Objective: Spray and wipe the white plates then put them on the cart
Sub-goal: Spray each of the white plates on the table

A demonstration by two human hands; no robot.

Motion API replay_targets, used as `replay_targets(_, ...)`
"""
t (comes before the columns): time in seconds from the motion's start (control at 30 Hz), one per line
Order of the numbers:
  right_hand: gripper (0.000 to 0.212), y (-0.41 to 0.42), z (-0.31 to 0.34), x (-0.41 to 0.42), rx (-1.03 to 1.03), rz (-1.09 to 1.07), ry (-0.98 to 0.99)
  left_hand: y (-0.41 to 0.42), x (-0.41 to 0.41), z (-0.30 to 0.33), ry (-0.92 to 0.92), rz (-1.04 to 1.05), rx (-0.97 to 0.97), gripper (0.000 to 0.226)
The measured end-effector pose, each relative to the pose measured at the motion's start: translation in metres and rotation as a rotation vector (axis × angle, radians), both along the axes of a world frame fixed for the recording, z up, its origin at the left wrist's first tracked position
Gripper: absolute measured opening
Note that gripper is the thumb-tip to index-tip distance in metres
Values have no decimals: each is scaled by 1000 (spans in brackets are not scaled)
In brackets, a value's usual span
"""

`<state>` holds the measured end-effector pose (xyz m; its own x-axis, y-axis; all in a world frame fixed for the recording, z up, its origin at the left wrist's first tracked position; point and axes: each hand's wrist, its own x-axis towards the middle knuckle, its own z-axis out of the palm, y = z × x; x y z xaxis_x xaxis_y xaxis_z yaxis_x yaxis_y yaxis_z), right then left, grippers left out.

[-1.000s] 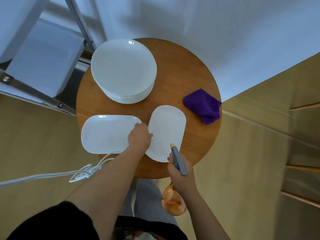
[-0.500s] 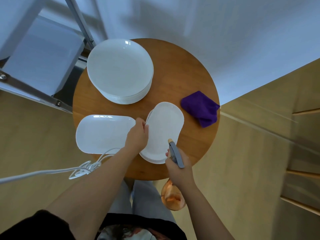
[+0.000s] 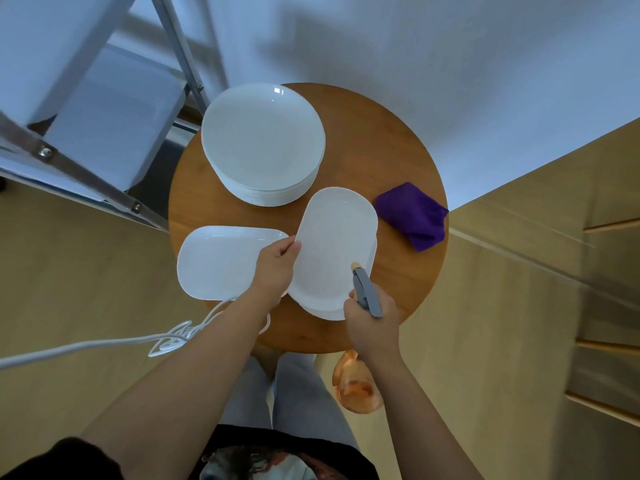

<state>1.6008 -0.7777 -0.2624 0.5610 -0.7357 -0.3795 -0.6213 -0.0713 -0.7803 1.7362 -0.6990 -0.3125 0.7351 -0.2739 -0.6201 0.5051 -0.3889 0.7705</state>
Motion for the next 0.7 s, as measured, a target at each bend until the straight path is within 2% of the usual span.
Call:
replay_targets(0.1, 28, 18, 2, -3, 40, 23, -3, 9, 2, 4, 37, 55, -36, 33)
replay_targets(0.27, 36, 51, 2, -14, 90, 181, 23, 29, 10, 14, 75, 141, -94, 36)
replay_targets(0.5, 32, 70, 6, -18, 51, 4, -74, 63, 27, 23, 89, 214, -78, 35)
replay_targets(0.7, 36, 80, 8, -4, 23, 53, -8, 97, 29, 19, 73, 260, -4, 19)
